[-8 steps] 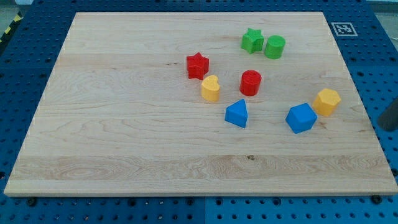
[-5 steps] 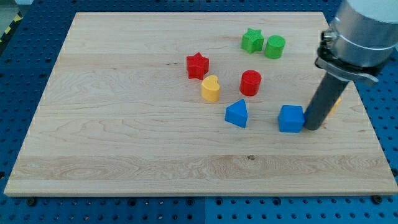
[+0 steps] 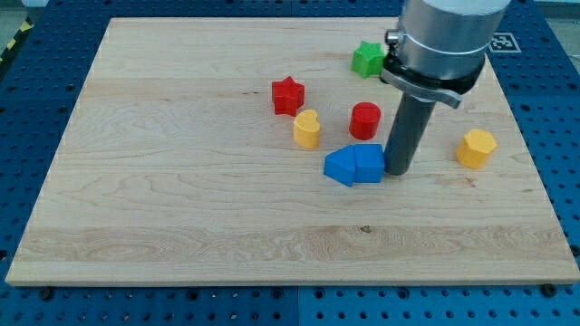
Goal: Push both the blue blocks and yellow heart horizontal to each other
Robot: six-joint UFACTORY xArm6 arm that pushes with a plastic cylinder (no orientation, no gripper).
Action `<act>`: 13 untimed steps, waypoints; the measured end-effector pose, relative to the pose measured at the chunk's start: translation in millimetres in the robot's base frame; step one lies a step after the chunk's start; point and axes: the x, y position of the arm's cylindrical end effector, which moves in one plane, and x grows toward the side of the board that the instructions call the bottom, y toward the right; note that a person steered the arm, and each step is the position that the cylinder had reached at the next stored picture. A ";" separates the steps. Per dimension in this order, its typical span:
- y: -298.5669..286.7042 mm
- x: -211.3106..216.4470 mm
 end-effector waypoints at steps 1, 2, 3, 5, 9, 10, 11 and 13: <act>-37.6 0.0; -75.5 0.0; -111.1 0.0; -120.9 -37.6; -108.5 -100.6; -83.4 -89.4; -70.7 -59.2; -74.2 -31.1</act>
